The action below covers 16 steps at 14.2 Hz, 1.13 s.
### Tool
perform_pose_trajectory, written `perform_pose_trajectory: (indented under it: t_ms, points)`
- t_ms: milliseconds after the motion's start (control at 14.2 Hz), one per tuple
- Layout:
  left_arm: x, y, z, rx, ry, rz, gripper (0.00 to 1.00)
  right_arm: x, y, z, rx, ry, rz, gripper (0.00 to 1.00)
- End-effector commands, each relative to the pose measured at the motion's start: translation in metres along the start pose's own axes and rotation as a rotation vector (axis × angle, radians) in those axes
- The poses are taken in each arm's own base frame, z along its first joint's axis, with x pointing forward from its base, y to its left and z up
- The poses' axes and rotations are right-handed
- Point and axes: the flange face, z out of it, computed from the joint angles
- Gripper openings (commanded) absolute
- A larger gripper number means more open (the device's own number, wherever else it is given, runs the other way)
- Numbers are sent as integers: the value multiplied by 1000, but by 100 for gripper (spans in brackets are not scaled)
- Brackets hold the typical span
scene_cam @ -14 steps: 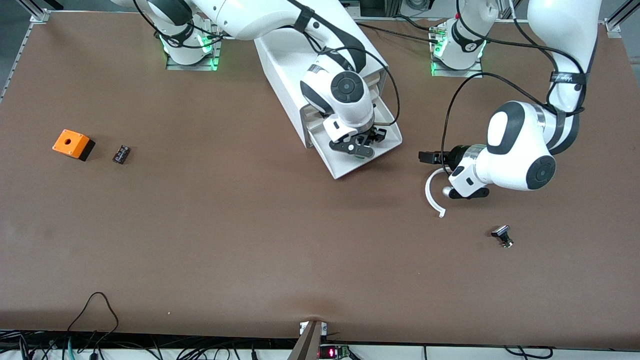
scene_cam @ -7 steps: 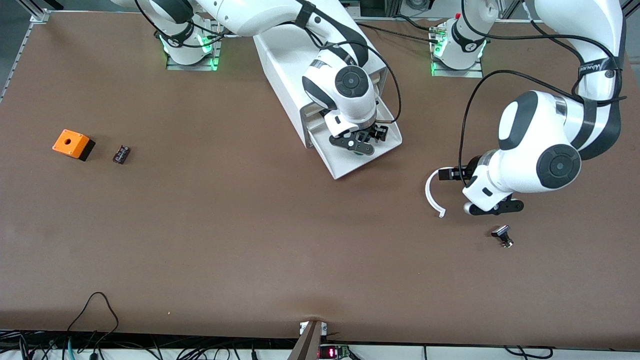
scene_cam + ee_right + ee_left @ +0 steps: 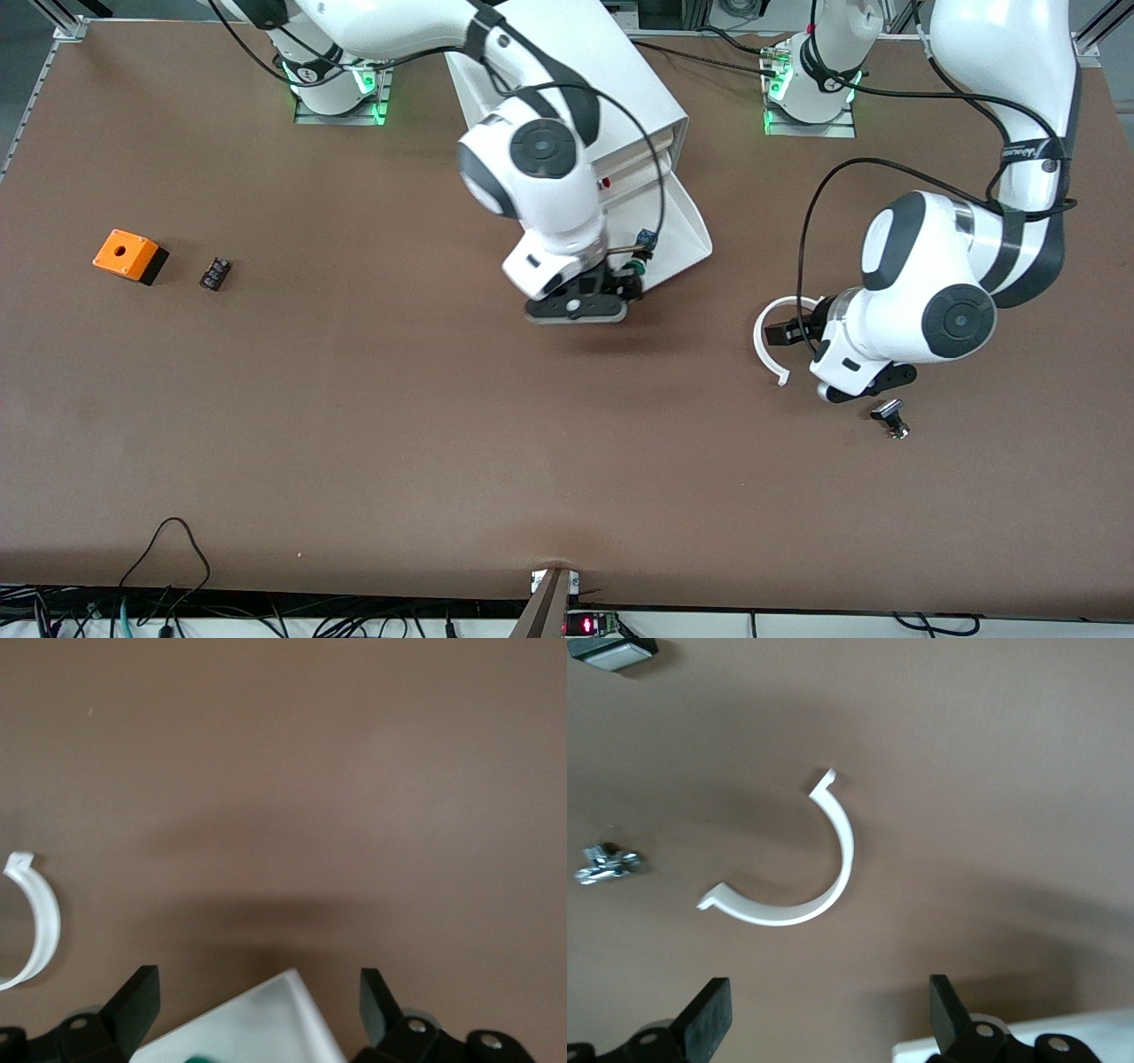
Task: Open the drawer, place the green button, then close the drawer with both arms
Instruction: 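Raise the right gripper away while the left gripper pushes the drawer shut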
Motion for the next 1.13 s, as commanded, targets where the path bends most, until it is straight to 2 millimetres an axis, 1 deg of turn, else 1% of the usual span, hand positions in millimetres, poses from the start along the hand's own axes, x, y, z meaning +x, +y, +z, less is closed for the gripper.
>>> perform_pose_trajectory:
  t_ms: [0,211,281,422,633,774,915,985,1055]
  points:
    - [-31,42,39,6,63,-103,98,13,56,-30,-84,22,-70,100]
    - [-59,70,86,-5,94,-142,98,36,122,-57,-148,34,-60,100]
    - [-64,73,100,-17,107,-149,98,40,142,-62,-160,25,-30,100]
    - [-80,82,122,-29,123,-130,98,40,166,-73,-160,11,11,100]
    - [-103,97,142,-29,119,-121,98,41,209,-97,-193,-16,45,100]
    - [-111,97,157,-35,124,-112,98,44,236,-110,-208,-64,52,100]
    - [-135,111,167,-36,95,-78,98,58,291,-124,-213,-99,115,100]
    - [-143,113,172,-31,83,-85,98,60,308,-129,-202,-127,92,100]
    - [-153,119,171,-35,78,-83,98,63,332,-137,-187,-146,70,100]
